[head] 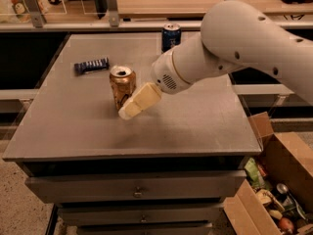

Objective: Move orange can near rxbar blueberry

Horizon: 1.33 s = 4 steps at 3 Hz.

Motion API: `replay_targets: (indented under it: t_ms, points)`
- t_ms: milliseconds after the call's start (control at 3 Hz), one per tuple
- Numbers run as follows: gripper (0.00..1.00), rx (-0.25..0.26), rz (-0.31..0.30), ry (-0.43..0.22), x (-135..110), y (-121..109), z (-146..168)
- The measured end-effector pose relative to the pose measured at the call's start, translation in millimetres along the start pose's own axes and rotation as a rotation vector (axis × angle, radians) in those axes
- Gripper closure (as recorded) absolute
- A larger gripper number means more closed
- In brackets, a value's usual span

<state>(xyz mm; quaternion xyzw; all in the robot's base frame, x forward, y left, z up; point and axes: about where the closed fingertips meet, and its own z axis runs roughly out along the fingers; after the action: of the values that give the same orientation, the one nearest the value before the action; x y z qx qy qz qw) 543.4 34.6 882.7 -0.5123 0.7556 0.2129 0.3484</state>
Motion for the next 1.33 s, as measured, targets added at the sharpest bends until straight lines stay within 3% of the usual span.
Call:
replay_targets:
  t_ms: [667, 1000, 1333]
  points:
    - [0.00, 0.027, 0.038, -0.200, 6.9, -3.4, 25.0]
    - [0.17, 0.038, 0.042, -0.321, 1.6, -4.7, 29.4]
    - [0.41, 0.040, 0.043, -0.428, -9.9, -6.9, 34.3]
